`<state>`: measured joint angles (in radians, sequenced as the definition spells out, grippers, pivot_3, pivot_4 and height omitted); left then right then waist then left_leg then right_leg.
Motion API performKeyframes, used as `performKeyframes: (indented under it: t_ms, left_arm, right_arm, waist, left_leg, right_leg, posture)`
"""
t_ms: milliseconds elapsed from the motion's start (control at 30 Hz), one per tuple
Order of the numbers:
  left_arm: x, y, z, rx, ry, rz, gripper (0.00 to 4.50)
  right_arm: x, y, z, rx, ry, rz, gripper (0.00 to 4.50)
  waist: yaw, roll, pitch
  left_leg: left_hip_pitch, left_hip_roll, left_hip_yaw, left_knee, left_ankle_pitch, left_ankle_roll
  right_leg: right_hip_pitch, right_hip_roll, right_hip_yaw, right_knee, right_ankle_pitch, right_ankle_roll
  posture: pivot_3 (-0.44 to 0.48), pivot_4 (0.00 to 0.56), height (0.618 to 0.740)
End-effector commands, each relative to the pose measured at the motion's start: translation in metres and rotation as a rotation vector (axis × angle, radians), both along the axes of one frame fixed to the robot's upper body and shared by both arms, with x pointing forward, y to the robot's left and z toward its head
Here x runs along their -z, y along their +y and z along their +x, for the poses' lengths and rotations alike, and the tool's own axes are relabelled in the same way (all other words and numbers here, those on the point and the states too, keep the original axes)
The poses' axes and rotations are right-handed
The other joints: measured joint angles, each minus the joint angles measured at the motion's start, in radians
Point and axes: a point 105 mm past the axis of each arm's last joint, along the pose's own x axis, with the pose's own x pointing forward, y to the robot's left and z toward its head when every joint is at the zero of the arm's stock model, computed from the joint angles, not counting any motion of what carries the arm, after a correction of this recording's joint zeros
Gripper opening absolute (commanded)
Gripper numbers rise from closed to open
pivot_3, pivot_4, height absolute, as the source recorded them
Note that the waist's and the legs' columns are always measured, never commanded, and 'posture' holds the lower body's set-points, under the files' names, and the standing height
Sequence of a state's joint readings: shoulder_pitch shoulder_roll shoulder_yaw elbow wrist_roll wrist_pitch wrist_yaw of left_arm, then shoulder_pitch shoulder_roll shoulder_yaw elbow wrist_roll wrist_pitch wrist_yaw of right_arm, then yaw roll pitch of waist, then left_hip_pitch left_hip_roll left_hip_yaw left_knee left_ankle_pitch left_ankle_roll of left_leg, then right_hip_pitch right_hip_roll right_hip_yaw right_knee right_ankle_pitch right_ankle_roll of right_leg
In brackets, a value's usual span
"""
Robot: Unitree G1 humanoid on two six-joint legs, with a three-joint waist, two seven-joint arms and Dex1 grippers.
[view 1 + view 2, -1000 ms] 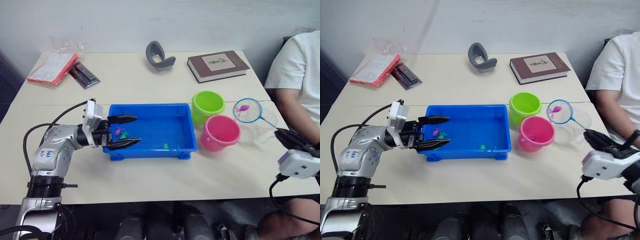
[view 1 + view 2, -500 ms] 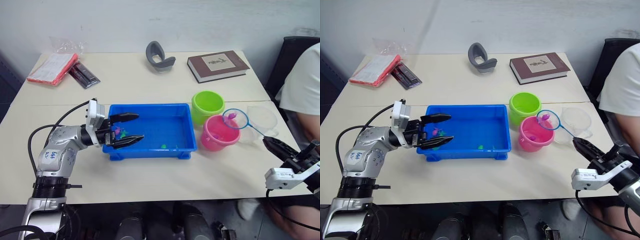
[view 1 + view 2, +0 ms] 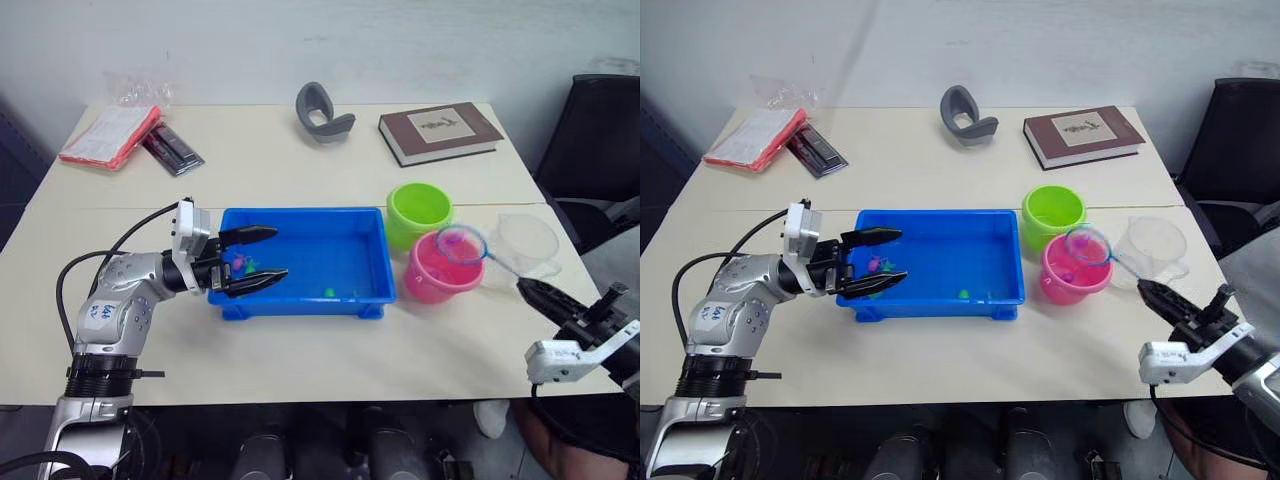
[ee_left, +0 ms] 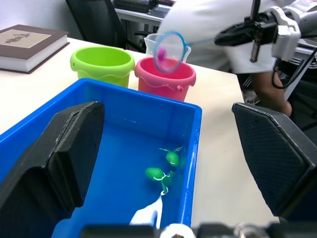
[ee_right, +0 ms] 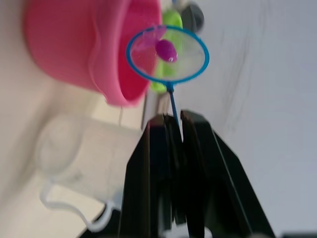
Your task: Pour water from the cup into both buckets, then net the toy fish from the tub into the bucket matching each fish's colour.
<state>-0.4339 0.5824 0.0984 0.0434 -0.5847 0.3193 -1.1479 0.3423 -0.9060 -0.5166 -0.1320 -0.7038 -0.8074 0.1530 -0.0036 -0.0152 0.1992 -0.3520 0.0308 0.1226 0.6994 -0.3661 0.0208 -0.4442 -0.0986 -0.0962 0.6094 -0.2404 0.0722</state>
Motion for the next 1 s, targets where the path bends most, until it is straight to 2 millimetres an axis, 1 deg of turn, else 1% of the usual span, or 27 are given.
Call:
performKeyframes:
  t_ms: [33, 100, 167, 200, 267, 300, 367, 433, 467, 533, 567, 633, 700, 767, 800, 833, 867, 933, 1000]
  left_arm:
    - [-0.012, -0.002, -0.003, 0.002, -0.058, -0.020, 4.44]
    - [-0.010, -0.002, -0.003, 0.009, -0.060, -0.001, 4.44]
    - [-0.011, -0.002, -0.002, 0.005, -0.062, -0.011, 4.44]
    - [-0.012, -0.003, -0.002, 0.006, -0.064, -0.011, 4.44]
    - [-0.012, -0.002, -0.002, 0.003, -0.066, -0.013, 4.44]
    - [-0.013, -0.002, -0.001, -0.001, -0.065, -0.021, 4.44]
    - [-0.012, -0.004, -0.001, 0.000, -0.061, -0.022, 4.44]
    - [-0.010, -0.004, -0.002, 0.000, -0.062, -0.016, 4.44]
    - [-0.010, -0.004, -0.002, -0.003, -0.062, -0.025, 4.44]
    - [-0.010, -0.005, -0.002, -0.001, -0.060, -0.027, 4.44]
    - [-0.010, -0.005, -0.003, 0.002, -0.059, -0.023, 4.44]
    - [-0.010, -0.005, -0.002, -0.002, -0.064, -0.022, 4.44]
    - [-0.011, -0.006, -0.001, 0.000, -0.066, -0.030, 4.44]
    - [-0.010, -0.007, -0.001, 0.010, -0.068, -0.013, 4.44]
    - [-0.012, -0.007, 0.000, 0.005, -0.071, -0.023, 4.44]
    - [-0.013, -0.007, 0.000, 0.002, -0.072, -0.033, 4.44]
    - [-0.013, -0.008, 0.000, 0.006, -0.072, -0.032, 4.44]
    - [-0.012, -0.008, 0.000, 0.014, -0.073, -0.020, 4.44]
    - [-0.012, -0.008, 0.000, 0.010, -0.072, -0.030, 4.44]
  right_arm:
    - [-0.017, 0.007, 0.002, -0.040, -0.061, 0.014, 0.00]
    - [-0.021, -0.002, 0.006, 0.013, -0.090, 0.024, 0.00]
    - [-0.011, 0.008, 0.001, -0.046, -0.046, 0.011, 0.00]
    - [-0.011, 0.009, -0.001, -0.051, -0.047, 0.012, 0.00]
    - [-0.022, -0.005, 0.004, 0.017, -0.102, 0.016, 0.00]
    - [-0.022, -0.002, 0.004, -0.009, -0.092, 0.002, 0.00]
    - [-0.014, 0.013, -0.002, -0.092, -0.048, 0.003, 0.00]
    - [-0.022, -0.007, 0.006, 0.015, -0.104, 0.010, 0.00]
    - [-0.022, -0.008, 0.006, 0.011, -0.106, 0.006, 0.00]
    - [-0.014, 0.011, -0.001, -0.083, -0.066, 0.002, 0.00]
    - [-0.012, 0.017, -0.003, -0.112, -0.055, 0.005, 0.00]
    - [-0.023, -0.007, 0.005, 0.013, -0.122, 0.012, 0.00]
    - [-0.017, -0.001, 0.002, -0.031, -0.082, -0.003, 0.00]
    - [-0.022, -0.013, 0.005, 0.031, -0.112, 0.007, 0.00]
    - [-0.023, -0.014, 0.005, 0.027, -0.116, 0.000, 0.00]
    - [-0.017, -0.008, 0.003, -0.017, -0.085, -0.014, 0.00]
    - [-0.015, -0.005, 0.000, -0.034, -0.073, -0.019, 0.00]
    - [-0.021, -0.018, 0.003, 0.034, -0.105, -0.007, 0.00]
    - [-0.023, -0.022, 0.004, 0.050, -0.116, -0.010, 0.00]
  waist:
    - [-0.001, 0.000, 0.000]
    - [-0.002, 0.000, 0.000]
    - [-0.001, 0.000, 0.000]
    - [-0.001, 0.000, 0.000]
    - [-0.001, 0.000, 0.000]
    - [-0.001, 0.000, 0.000]
    - [0.000, 0.000, 0.000]
    - [-0.001, 0.000, 0.000]
    - [-0.001, 0.000, 0.000]
    - [0.000, 0.000, 0.000]
    - [0.000, 0.000, 0.000]
    - [-0.001, 0.000, 0.000]
    - [-0.001, 0.000, 0.000]
    - [-0.001, 0.000, 0.000]
    - [-0.001, 0.000, 0.000]
    - [-0.001, 0.000, 0.000]
    - [0.000, 0.000, 0.000]
    - [-0.001, 0.000, 0.000]
    - [-0.001, 0.000, 0.000]
  left_leg:
    - [0.000, 0.000, 0.000, 0.000, 0.000, 0.000]
    - [0.001, 0.000, 0.000, 0.000, 0.000, 0.000]
    - [0.000, 0.001, 0.000, 0.000, 0.000, -0.001]
    - [0.001, 0.001, 0.000, 0.000, 0.001, -0.001]
    - [0.000, 0.001, 0.000, 0.000, 0.001, -0.001]
    - [0.000, 0.000, 0.000, 0.000, 0.001, -0.001]
    - [0.001, 0.000, 0.000, 0.000, 0.001, 0.000]
    - [0.001, 0.000, 0.000, 0.000, 0.001, 0.000]
    - [0.000, 0.000, 0.000, 0.000, 0.001, 0.000]
    - [0.000, 0.000, 0.000, 0.000, 0.001, 0.000]
    - [0.000, 0.000, 0.000, 0.000, 0.001, 0.000]
    - [0.000, 0.000, 0.000, 0.000, 0.001, -0.001]
    - [0.001, 0.000, 0.000, 0.000, 0.001, -0.001]
    - [0.001, 0.000, 0.000, 0.000, 0.001, -0.001]
    - [0.001, 0.000, 0.000, 0.000, 0.001, -0.001]
    - [0.001, 0.000, 0.000, 0.000, 0.001, -0.001]
    - [0.001, 0.000, 0.000, 0.000, 0.001, -0.001]
    - [0.001, 0.000, 0.000, 0.000, 0.001, -0.001]
    - [0.001, 0.000, 0.000, 0.000, 0.001, -0.001]
  right_leg:
    - [0.000, 0.000, 0.000, 0.000, 0.000, 0.000]
    - [0.000, 0.000, 0.001, 0.001, 0.000, 0.000]
    - [0.000, 0.001, 0.001, 0.001, 0.000, 0.000]
    - [0.000, 0.001, 0.001, 0.001, 0.000, 0.000]
    - [0.000, 0.001, 0.001, 0.001, 0.000, 0.000]
    - [0.000, 0.001, 0.001, 0.001, 0.000, 0.000]
    - [0.000, 0.001, 0.002, 0.001, 0.000, 0.000]
    - [0.000, 0.001, 0.002, 0.001, 0.000, 0.000]
    - [0.000, 0.001, 0.002, 0.001, 0.000, 0.000]
    - [0.000, 0.001, 0.002, 0.001, 0.000, 0.000]
    - [0.000, 0.001, 0.002, 0.001, 0.000, 0.000]
    - [0.000, 0.001, 0.002, 0.001, 0.000, 0.000]
    - [0.000, 0.001, 0.002, 0.001, 0.000, 0.000]
    - [0.000, 0.001, 0.002, 0.001, 0.000, 0.000]
    - [0.000, 0.001, 0.002, 0.001, 0.000, 0.000]
    - [0.000, 0.001, 0.002, 0.001, 0.000, 0.000]
    - [0.000, 0.001, 0.002, 0.001, 0.000, 0.000]
    - [0.000, 0.001, 0.003, 0.001, 0.000, 0.000]
    - [0.000, 0.001, 0.003, 0.001, 0.000, 0.000]
  posture:
    - [0.000, 0.150, 0.740]
    - [0.000, 0.150, 0.740]
    - [0.000, 0.150, 0.740]
    - [0.000, 0.150, 0.740]
    - [0.000, 0.150, 0.740]
    - [0.000, 0.150, 0.740]
    - [0.000, 0.150, 0.740]
    - [0.000, 0.150, 0.740]
    - [0.000, 0.150, 0.740]
    - [0.000, 0.150, 0.740]
    - [0.000, 0.150, 0.740]
    - [0.000, 0.150, 0.740]
    - [0.000, 0.150, 0.740]
    - [0.000, 0.150, 0.740]
    - [0.000, 0.150, 0.740]
    - [0.000, 0.150, 0.740]
    - [0.000, 0.150, 0.740]
    - [0.000, 0.150, 0.740]
    - [0.000, 0.150, 0.740]
